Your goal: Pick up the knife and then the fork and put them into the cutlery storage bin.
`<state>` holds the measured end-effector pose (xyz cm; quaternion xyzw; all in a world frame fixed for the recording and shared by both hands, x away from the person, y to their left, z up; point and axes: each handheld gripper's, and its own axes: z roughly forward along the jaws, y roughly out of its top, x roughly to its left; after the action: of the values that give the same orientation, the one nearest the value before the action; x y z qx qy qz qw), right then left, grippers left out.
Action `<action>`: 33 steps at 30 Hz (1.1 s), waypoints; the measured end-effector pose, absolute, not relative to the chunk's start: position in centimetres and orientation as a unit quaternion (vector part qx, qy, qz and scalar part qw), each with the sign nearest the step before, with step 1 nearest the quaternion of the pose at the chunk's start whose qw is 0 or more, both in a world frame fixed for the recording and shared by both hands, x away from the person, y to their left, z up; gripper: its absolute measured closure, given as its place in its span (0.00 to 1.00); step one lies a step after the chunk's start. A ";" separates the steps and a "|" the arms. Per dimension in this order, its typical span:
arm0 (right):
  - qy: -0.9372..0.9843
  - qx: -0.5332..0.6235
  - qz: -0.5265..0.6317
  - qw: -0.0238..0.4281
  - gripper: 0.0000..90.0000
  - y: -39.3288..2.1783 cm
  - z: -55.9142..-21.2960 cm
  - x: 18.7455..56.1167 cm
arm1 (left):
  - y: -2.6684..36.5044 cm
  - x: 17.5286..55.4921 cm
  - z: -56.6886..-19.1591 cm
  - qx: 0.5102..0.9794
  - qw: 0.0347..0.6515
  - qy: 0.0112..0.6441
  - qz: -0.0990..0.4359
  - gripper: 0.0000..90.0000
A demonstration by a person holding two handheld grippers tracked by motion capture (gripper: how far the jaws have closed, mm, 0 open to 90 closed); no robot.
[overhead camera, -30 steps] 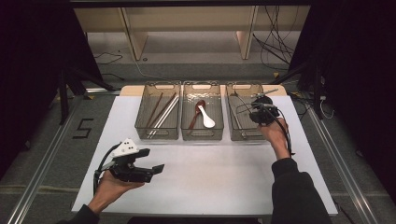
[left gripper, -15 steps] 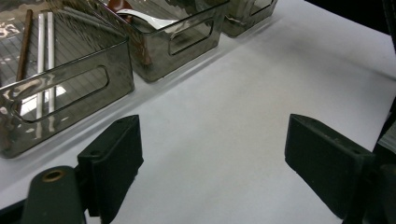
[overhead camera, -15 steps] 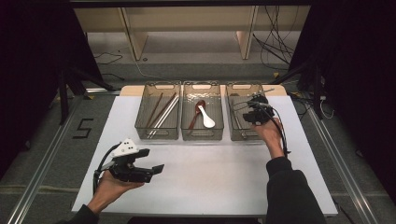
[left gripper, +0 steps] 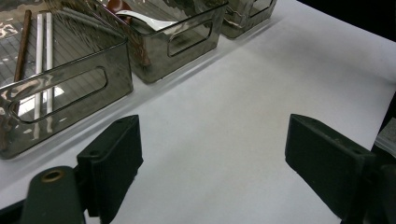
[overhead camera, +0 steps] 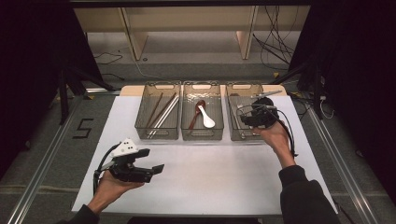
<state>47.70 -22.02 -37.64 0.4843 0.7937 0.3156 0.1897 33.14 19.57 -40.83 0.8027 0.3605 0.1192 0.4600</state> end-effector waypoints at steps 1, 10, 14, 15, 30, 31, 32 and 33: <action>0.793 0.480 0.325 0.187 0.51 -21.9 -37.5 47.4 | 19.6 33.2 -40.8 0.803 0.459 0.360 0.118 0.20; 0.805 0.443 0.353 0.177 0.42 -20.4 -37.4 44.1 | 19.5 33.2 -40.9 0.801 0.464 0.360 0.116 0.20; 0.802 0.438 0.367 0.174 0.41 -20.1 -37.3 43.2 | 19.5 33.2 -40.9 0.801 0.464 0.360 0.116 0.20; 0.801 0.437 0.371 0.174 0.40 -20.1 -37.3 43.0 | 19.5 33.2 -40.9 0.802 0.464 0.360 0.115 0.20; 0.783 0.434 0.415 0.159 0.35 -20.8 -38.3 40.5 | 19.4 33.4 -40.9 0.802 0.465 0.358 0.109 0.20; 0.782 0.434 0.418 0.159 0.35 -20.9 -38.4 40.3 | 19.4 33.4 -40.9 0.802 0.466 0.358 0.109 0.20; 0.781 0.434 0.421 0.158 0.35 -21.0 -38.4 40.0 | 19.4 33.4 -40.9 0.802 0.466 0.357 0.109 0.20; 0.779 0.434 0.426 0.155 0.35 -21.1 -38.5 39.8 | 19.4 33.4 -40.9 0.802 0.467 0.356 0.109 0.20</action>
<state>39.81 -21.12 -38.48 0.4338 0.7786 0.4261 0.1550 33.36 19.41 -40.89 0.8020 0.3563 0.1092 0.4669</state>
